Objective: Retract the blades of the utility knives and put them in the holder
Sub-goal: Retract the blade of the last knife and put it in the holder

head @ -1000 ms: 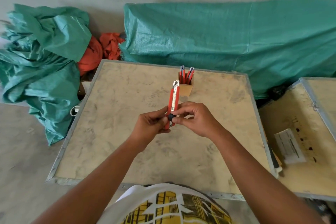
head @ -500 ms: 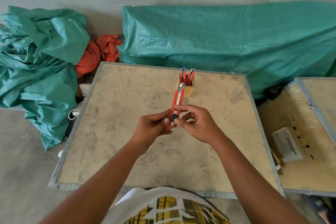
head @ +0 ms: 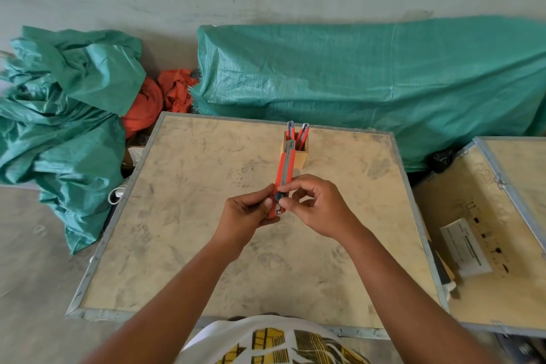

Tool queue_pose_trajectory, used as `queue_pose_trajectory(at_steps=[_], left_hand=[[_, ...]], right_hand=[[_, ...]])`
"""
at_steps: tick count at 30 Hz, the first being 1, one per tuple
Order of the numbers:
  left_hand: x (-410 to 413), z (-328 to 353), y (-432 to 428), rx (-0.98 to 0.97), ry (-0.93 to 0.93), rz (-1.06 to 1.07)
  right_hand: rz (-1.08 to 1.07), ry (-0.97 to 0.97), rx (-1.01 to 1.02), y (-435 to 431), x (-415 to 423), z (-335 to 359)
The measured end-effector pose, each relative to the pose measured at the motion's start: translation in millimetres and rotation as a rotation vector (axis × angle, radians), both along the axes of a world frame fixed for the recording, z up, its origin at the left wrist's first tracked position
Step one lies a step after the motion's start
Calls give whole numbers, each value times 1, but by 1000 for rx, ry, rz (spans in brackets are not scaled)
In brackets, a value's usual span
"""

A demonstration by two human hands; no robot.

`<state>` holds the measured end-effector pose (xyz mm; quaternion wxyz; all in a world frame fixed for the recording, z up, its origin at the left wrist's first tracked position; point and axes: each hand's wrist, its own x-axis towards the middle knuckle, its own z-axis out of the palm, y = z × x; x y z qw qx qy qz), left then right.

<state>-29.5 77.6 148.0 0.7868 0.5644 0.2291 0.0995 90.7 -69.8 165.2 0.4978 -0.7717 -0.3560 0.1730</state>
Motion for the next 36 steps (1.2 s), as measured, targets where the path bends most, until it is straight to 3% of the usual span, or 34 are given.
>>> queue_pose_trajectory(at_steps=[10, 17, 26, 28, 36], left_hand=[[27, -1, -21, 49, 6, 46], [77, -1, -24, 144, 56, 39], [142, -3, 2, 485, 221, -69], [219, -40, 29, 476, 333, -79], [246, -51, 44, 604, 337, 3]], right_hand=[[-111, 141, 45, -14, 23, 1], [-206, 129, 49, -12, 76, -2], [-310, -13, 11, 8, 130, -7], [-343, 26, -43, 41, 206, -54], [-427, -146, 12, 70, 221, -83]])
